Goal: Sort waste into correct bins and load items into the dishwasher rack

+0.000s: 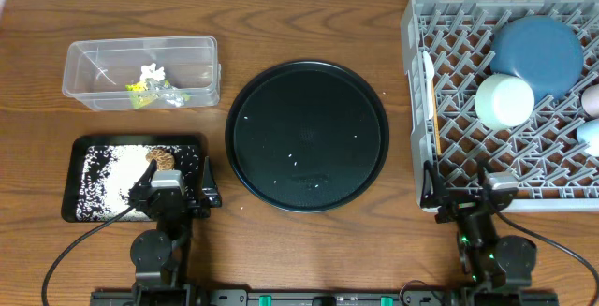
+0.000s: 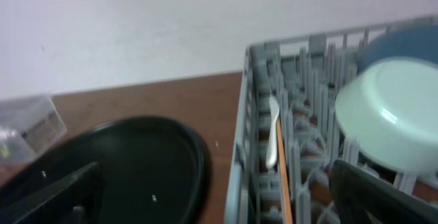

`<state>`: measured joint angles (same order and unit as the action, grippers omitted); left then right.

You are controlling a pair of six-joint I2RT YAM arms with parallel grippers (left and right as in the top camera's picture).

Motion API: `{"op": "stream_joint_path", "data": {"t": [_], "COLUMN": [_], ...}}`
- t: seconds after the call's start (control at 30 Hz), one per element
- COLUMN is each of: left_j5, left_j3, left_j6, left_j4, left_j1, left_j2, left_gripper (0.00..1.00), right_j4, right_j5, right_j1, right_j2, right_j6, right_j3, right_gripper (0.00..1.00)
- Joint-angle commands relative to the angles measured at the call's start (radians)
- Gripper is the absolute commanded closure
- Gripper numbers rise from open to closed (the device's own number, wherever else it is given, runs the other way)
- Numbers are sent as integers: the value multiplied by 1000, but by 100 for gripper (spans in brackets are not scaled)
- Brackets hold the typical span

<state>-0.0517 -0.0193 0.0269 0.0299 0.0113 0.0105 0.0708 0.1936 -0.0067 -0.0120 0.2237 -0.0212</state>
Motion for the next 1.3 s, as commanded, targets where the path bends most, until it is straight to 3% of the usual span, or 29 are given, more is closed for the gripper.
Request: {"op": "stream_joint_path", "data": {"t": [0.0,0.37,0.47,0.63,1.27], "left_j5": [15,15,15,15,15], "left_j3": [15,15,15,15,15], "left_j6": [6,6,6,6,6], "left_j4": [40,40,40,40,40], "left_j1": [4,4,4,4,4], "left_j2": [-6,-6,-6,-6,-6], "left_gripper": [2,2,2,2,2], "right_j4": [-27,-9,-8,-10,-11], "right_j5": [20,-48,-42,-32,-32], "right_j1": [-8,-8,-8,-8,-9], "right_j2": [7,7,7,7,7], "right_j6": [-72,-368,-360,-200,-195], "right_j3": [16,16,16,16,16], "right_gripper": [1,1,1,1,1]}}
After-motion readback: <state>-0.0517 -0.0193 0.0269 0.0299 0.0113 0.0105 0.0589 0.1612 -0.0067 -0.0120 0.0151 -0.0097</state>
